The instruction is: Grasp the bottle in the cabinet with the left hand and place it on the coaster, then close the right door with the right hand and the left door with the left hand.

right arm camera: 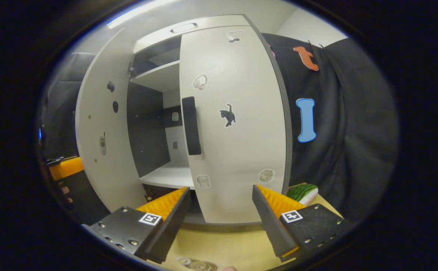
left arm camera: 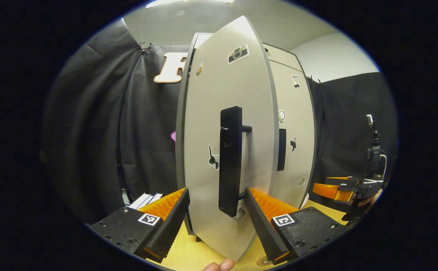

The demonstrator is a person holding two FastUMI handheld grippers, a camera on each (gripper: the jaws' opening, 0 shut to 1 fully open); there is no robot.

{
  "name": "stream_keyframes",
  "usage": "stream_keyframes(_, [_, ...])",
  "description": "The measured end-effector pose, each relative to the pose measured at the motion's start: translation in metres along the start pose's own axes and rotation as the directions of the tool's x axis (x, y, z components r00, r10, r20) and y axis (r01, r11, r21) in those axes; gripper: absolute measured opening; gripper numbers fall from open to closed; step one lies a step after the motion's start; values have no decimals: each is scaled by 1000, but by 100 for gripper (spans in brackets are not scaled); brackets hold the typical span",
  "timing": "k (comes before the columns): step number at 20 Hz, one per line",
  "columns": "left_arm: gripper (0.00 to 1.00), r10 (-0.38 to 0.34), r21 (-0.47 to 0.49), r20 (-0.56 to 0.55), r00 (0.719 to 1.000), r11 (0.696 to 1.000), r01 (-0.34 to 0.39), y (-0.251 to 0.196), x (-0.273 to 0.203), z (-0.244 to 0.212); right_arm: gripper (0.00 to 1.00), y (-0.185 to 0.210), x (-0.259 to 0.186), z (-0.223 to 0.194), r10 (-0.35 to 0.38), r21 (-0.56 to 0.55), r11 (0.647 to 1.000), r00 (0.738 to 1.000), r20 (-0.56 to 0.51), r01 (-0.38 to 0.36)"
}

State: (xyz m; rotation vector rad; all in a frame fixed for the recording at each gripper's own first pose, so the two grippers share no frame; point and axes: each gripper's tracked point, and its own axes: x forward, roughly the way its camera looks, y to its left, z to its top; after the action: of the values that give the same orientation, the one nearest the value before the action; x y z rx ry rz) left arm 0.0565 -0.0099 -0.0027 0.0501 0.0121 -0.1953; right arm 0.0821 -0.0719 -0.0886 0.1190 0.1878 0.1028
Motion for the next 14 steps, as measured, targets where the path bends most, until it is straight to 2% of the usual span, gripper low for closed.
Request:
stream_keyframes(2, [95,11,-7,-1,1000,1000,-11,-8,9,-2,100,-7,-2,-2,-6,-17,1000,1000,-7,6])
stream_keyframes(9, [98,-22,-52,-6,1000,998,21,-45,55,-5,100,-24,-5,2,2,-36,999,1000,-8,-2])
stream_keyframes(14, [98,22,12,11,1000,1000,-23,-59,82,-5,100,-20,-7,2,2,-46,999,1000,3,-2])
